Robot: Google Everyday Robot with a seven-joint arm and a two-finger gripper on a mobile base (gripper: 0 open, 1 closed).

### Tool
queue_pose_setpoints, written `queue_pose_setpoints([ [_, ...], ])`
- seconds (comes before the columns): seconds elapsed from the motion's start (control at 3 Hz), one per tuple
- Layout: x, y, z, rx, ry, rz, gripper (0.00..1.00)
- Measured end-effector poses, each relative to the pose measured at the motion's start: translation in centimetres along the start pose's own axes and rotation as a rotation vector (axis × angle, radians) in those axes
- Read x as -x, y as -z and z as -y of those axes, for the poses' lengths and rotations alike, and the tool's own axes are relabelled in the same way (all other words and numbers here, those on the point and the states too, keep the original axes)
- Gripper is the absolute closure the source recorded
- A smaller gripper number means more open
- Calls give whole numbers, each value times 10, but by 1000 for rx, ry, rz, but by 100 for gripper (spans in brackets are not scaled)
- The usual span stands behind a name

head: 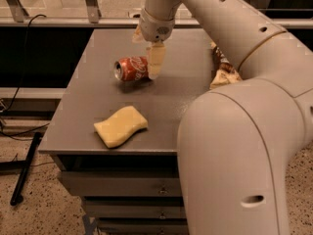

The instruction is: Pick coke can

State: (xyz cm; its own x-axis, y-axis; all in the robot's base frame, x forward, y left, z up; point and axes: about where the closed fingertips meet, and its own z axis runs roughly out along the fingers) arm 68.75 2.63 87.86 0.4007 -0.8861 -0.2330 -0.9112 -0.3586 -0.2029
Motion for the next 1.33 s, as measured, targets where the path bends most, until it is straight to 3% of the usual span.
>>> queue_pose_setpoints([
  [0.33,5,-4,-2,10,28,11,0],
  [0.67,3,-1,0,-5,2,65,0],
  [1.0,-20,21,3,-86,-123,160,0],
  [1.33,-50,57,0,-207,-267,246,0],
])
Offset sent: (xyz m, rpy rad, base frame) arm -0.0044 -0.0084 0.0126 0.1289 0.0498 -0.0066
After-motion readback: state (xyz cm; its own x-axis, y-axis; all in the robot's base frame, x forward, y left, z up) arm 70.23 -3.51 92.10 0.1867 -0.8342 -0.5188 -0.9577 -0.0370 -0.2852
